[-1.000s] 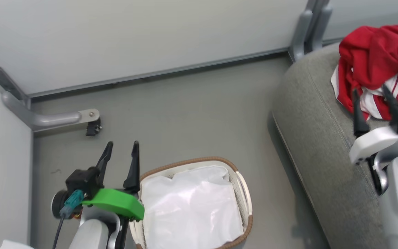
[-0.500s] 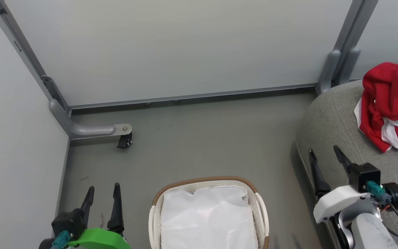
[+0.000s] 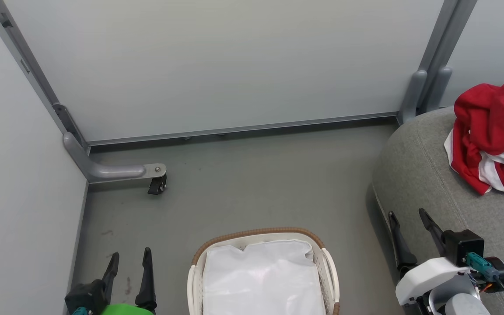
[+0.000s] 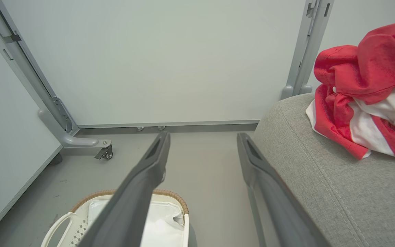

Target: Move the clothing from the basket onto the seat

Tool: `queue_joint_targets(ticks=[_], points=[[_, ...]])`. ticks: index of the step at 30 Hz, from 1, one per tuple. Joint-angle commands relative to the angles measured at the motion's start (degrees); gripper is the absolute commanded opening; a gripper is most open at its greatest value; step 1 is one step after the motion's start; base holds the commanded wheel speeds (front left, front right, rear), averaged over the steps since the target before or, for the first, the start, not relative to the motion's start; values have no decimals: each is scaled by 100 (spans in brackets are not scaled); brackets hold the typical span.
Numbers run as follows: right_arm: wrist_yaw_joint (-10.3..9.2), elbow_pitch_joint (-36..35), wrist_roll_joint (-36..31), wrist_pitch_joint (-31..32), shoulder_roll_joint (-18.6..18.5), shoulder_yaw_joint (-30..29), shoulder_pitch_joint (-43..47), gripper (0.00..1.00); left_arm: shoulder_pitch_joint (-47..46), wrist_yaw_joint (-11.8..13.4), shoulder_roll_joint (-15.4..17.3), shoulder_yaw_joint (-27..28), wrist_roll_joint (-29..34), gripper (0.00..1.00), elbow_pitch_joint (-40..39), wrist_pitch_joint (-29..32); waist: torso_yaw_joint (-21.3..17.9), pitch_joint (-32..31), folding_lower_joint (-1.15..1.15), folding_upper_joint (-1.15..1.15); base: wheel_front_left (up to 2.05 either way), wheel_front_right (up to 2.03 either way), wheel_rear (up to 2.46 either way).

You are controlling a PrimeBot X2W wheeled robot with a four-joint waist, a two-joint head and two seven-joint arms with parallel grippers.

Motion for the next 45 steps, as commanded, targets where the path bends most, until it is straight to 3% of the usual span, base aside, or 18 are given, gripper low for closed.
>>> queue_joint_targets(ticks=[1, 9, 10, 14, 45], points=[[-6, 3, -21, -13, -24, -19, 70, 100, 61, 17, 7, -13, -15, 100, -18, 6, -3, -2, 0, 0, 0, 0, 0], [-6, 33, 15, -13, -22, 32, 99, 100, 19, 41, 8, -35, -87, 100, -8, 6, 10, -13, 0, 0, 0, 0, 0], [0, 26, 4, 0, -1, 26, 9, 0, -1, 25, -1, -40, -75, 0, 2, 0, 9, -14, 0, 0, 0, 0, 0], [1, 188, 100, 52, 41, -11, 34, 0, 6, 23, -13, -28, -166, 0, 155, 33, 8, -14, 0, 0, 0, 0, 0], [-1, -233, 3298, 848, 15, -214, 30, 0, -316, -5, -5, 401, -2955, 0, -208, 849, -13, 10, 0, 0, 0, 0, 0]])
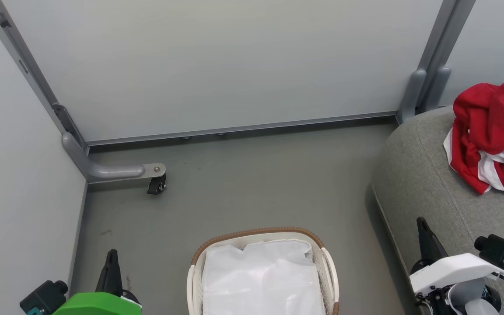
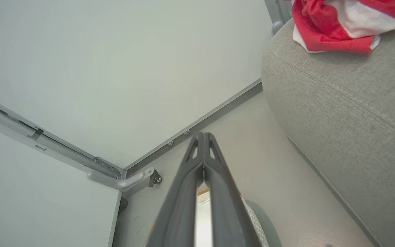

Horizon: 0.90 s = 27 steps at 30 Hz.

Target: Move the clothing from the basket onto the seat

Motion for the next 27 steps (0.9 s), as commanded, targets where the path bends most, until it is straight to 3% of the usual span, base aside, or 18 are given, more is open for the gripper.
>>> queue_joint_targets(ticks=[1, 27], points=[[-1, -114, 209, 45, -38, -28, -89, 0, -193, -23, 17, 47, -174, 0, -106, 54, -1, 1, 0, 0, 0, 0, 0], [-2, -344, 2098, 531, -55, -163, -110, 0, -383, -40, 23, 306, -1829, 0, -319, 542, -18, 20, 0, 0, 0, 0, 0]])
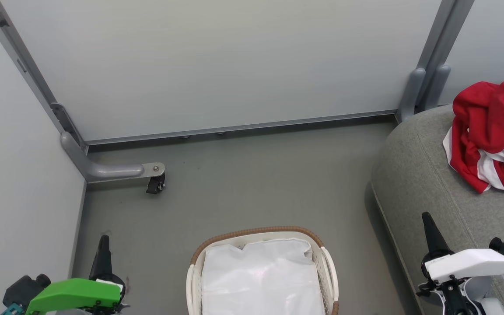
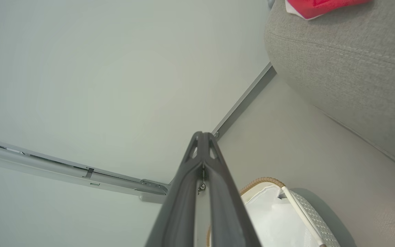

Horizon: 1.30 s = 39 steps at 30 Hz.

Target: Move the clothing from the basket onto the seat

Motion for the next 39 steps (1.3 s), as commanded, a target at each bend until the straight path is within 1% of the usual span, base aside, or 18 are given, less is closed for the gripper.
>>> queue_joint_targets(ticks=[1, 20, 39], points=[[-2, -92, 178, 49, -41, -26, -101, 0, -175, -25, 22, 48, -150, 0, -91, 45, -1, 1, 0, 0, 0, 0, 0], [-3, -234, 1338, 347, -48, -111, -114, 0, -290, -38, 27, 205, -1170, 0, -219, 349, -14, 16, 0, 0, 0, 0, 0], [-4, -339, 2269, 587, -56, -177, -117, 0, -374, -50, 31, 328, -1991, 0, -313, 596, -27, 30, 0, 0, 0, 0, 0]])
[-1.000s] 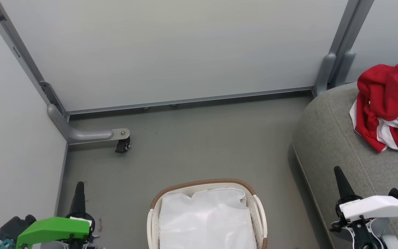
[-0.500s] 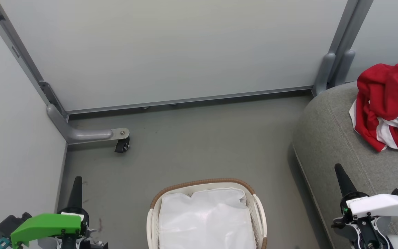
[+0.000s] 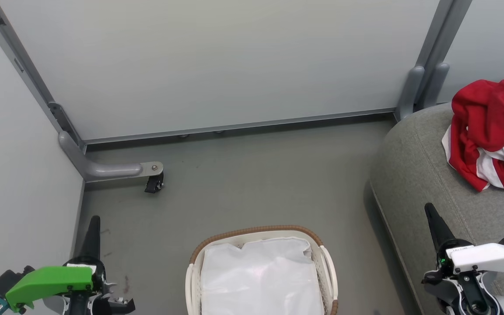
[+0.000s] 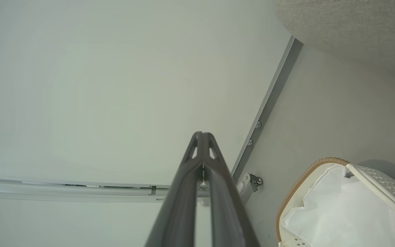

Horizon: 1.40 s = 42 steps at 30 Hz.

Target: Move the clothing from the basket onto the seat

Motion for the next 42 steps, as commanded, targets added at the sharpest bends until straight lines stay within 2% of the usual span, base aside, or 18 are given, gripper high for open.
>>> queue_joint_targets(ticks=[1, 26, 42], points=[[-3, -55, 124, 34, -34, -29, -86, 0, -126, -34, 29, 27, -121, 0, -40, 46, -1, 1, 0, 0, 0, 0, 0], [-2, -177, 1177, 303, -44, -101, -81, 0, -208, -46, 34, 173, -1038, 0, -152, 319, -18, 20, 0, 0, 0, 0, 0], [-2, -173, 1154, 302, -43, -98, -79, 0, -206, -46, 34, 167, -1019, 0, -148, 314, -18, 20, 0, 0, 0, 0, 0]])
